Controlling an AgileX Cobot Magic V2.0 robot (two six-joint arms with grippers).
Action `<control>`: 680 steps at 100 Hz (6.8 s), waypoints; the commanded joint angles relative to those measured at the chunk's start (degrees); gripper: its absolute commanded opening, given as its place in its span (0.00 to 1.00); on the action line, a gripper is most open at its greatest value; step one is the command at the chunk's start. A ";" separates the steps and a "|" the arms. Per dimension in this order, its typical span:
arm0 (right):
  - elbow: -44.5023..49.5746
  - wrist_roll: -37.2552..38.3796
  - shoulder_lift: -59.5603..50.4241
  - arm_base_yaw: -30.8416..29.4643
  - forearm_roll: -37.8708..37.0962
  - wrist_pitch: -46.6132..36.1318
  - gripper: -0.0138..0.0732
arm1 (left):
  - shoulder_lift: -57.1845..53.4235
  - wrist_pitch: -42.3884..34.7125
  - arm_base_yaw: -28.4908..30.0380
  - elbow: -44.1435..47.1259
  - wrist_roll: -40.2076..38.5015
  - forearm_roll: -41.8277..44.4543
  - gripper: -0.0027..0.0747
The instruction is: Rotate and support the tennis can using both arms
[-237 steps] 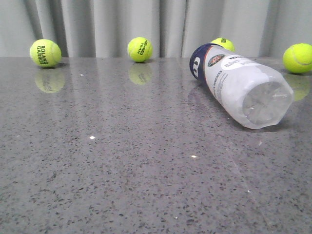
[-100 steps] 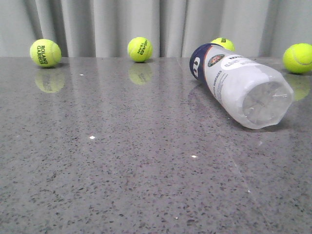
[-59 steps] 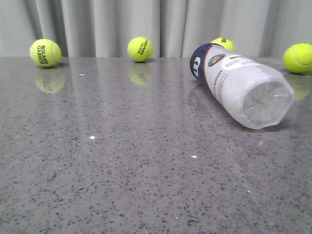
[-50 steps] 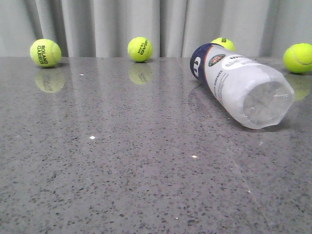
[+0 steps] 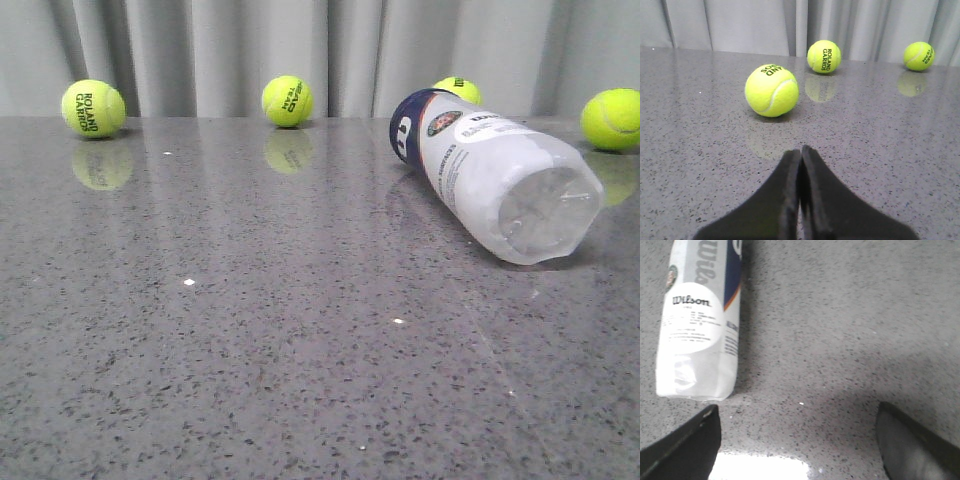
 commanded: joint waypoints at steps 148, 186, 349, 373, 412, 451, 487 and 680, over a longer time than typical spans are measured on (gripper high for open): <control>-35.05 0.43 47.55 11.84 5.55 5.76 0.87 | -1.89 -4.37 -0.21 2.67 -0.47 -0.41 0.01; -35.05 0.43 48.21 11.84 5.55 5.95 0.58 | -1.89 -4.37 -0.21 2.67 -0.47 -0.41 0.01; -51.44 -72.94 54.06 25.90 5.58 16.36 0.56 | -1.89 -4.37 -0.21 2.67 -0.47 -0.41 0.01; -51.37 -72.83 55.85 25.90 5.58 16.52 0.56 | -1.89 -4.37 -0.21 2.67 -0.47 -0.41 0.01; -51.37 -72.83 57.82 25.90 5.58 16.36 0.82 | -1.89 -4.37 -0.21 2.67 -0.47 -0.41 0.01; -52.30 -72.83 57.63 25.96 5.53 16.88 0.90 | -1.89 -4.37 -0.21 2.67 -0.47 -0.41 0.01; -54.30 -72.69 55.47 25.96 5.53 18.37 0.90 | -1.89 -4.37 -0.21 2.67 -0.47 -0.41 0.01; -20.00 -6.00 11.22 25.75 -6.06 1.88 0.08 | -1.89 -4.37 -0.21 2.67 -0.47 -0.41 0.01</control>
